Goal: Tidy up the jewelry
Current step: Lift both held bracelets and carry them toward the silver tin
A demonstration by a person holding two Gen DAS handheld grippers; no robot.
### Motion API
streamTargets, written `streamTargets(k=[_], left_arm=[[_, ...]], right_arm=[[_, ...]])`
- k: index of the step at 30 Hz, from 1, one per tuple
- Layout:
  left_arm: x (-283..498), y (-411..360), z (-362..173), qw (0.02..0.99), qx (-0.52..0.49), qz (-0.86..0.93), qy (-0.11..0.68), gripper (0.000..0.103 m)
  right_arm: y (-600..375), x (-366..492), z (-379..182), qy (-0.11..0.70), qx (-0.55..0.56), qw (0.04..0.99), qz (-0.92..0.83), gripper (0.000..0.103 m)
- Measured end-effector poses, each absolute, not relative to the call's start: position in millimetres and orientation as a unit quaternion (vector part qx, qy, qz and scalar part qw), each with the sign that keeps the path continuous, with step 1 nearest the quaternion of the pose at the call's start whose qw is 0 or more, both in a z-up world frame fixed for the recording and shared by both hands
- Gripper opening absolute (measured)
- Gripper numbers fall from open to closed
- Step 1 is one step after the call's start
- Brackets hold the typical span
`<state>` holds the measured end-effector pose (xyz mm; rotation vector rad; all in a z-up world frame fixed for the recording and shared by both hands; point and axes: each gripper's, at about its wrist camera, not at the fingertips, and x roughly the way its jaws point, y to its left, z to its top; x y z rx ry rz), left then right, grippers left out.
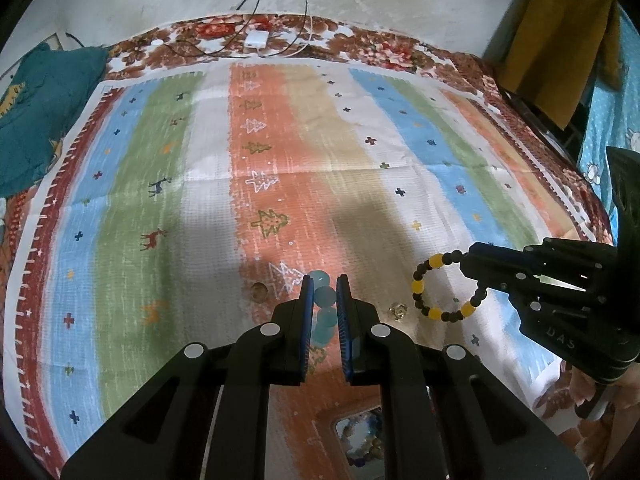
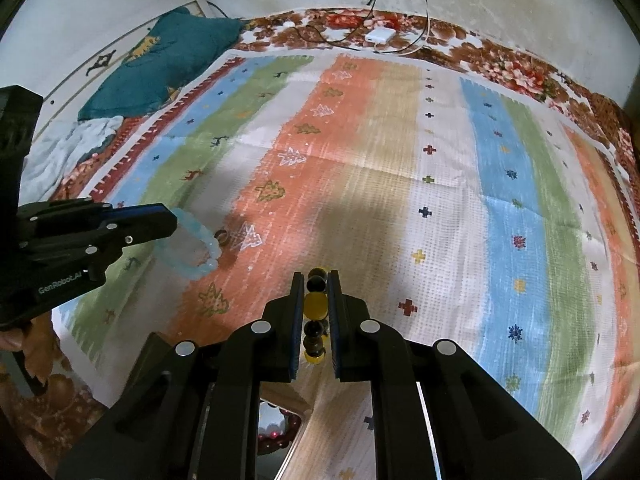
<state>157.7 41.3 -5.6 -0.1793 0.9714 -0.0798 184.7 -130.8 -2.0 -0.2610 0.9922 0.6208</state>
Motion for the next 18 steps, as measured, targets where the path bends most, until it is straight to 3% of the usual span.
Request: streamTargets(k=[18], left_arm=[[134, 39, 15, 0.891, -0.097, -0.039, 0.442, 0.011]], right_arm=[[-139, 161, 13, 0.448, -0.123, 0.83, 0.308, 0.012]])
